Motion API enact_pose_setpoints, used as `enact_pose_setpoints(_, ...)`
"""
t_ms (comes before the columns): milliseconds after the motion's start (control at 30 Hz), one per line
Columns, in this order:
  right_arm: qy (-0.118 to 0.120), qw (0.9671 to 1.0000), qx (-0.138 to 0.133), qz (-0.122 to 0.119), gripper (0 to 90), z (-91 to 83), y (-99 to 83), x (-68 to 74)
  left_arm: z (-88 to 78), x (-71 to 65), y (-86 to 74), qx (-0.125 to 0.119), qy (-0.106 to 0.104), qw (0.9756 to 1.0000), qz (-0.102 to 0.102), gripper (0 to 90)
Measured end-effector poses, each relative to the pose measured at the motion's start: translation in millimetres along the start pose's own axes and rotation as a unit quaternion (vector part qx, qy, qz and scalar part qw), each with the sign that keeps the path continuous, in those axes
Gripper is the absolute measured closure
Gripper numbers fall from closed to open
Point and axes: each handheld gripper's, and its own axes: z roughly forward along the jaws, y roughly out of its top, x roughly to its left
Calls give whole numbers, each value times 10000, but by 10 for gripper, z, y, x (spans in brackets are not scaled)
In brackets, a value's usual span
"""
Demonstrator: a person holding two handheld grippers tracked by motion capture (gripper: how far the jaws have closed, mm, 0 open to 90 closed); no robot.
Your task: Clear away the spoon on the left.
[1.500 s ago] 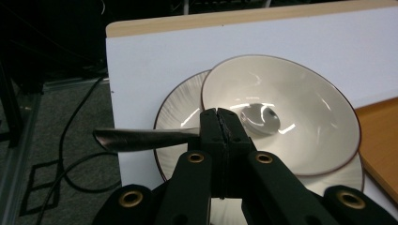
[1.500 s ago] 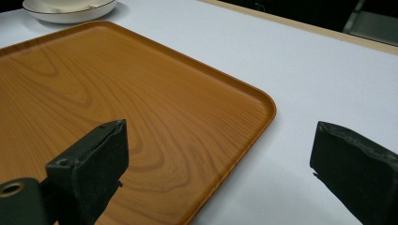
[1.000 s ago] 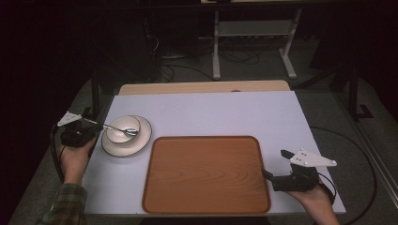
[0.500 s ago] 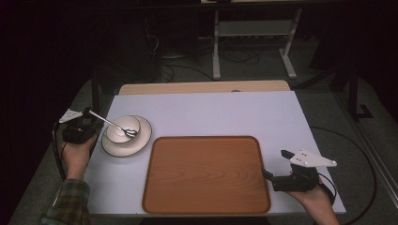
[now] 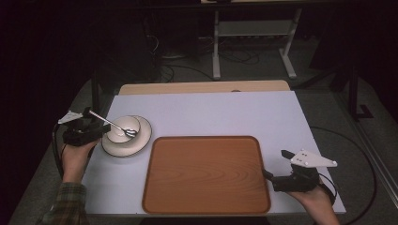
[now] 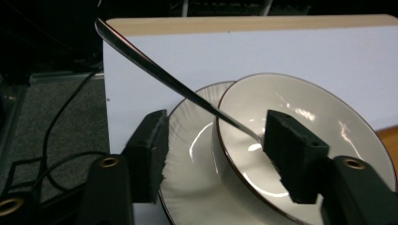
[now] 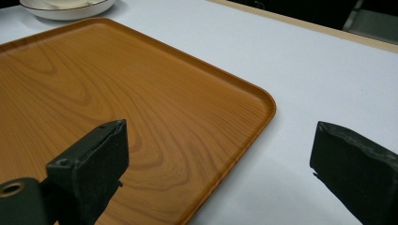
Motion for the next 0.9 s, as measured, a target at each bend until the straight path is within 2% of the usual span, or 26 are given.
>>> enact_pose_setpoints(267,6,10000,27,7,42,21,5,-3,188,45,26,-82,-46,9998,-176,319)
enact_pose_setpoints(533,9,10000,30,15,42,27,3,-8,315,85,10,-217,-117,9989,-396,342)
enact_pose_setpoints(667,6,10000,40,23,43,23,-3,-10,323,72,3,-209,-134,9990,-368,397)
enact_pose_setpoints(900,-17,10000,30,45,43,8,-9,-9,302,48,9,-264,-148,9990,-317,546)
